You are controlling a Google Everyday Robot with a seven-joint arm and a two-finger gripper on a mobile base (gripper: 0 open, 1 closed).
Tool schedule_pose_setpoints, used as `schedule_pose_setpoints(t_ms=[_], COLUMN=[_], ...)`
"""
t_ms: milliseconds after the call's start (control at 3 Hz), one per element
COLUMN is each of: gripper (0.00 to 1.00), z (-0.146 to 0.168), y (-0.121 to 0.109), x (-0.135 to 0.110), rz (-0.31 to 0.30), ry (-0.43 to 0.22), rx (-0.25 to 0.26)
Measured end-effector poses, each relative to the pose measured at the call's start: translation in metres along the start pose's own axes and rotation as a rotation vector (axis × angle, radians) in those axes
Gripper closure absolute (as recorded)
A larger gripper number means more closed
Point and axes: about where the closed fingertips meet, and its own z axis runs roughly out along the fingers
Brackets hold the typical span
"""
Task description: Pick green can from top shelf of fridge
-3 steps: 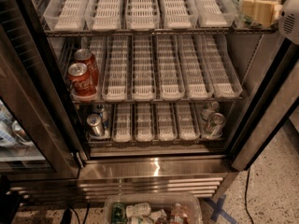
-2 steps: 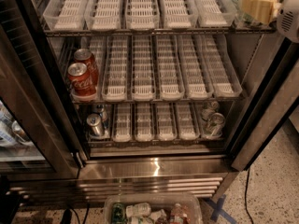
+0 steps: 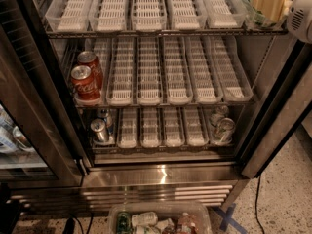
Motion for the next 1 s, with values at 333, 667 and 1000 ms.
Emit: schedule_pose_setpoints(t_ms=[333,667,1000], gripper=[0.25,0.26,0.45], z=[0.0085,0.0112,0.0112], y=[0.0006,0.0018,0.0018], x=[0.0115,0.0129,0.0128], rz=[0.02,0.025,0.026], ry=[0.017,0.02,0.02], rx=[-0.006,-0.009,-0.009])
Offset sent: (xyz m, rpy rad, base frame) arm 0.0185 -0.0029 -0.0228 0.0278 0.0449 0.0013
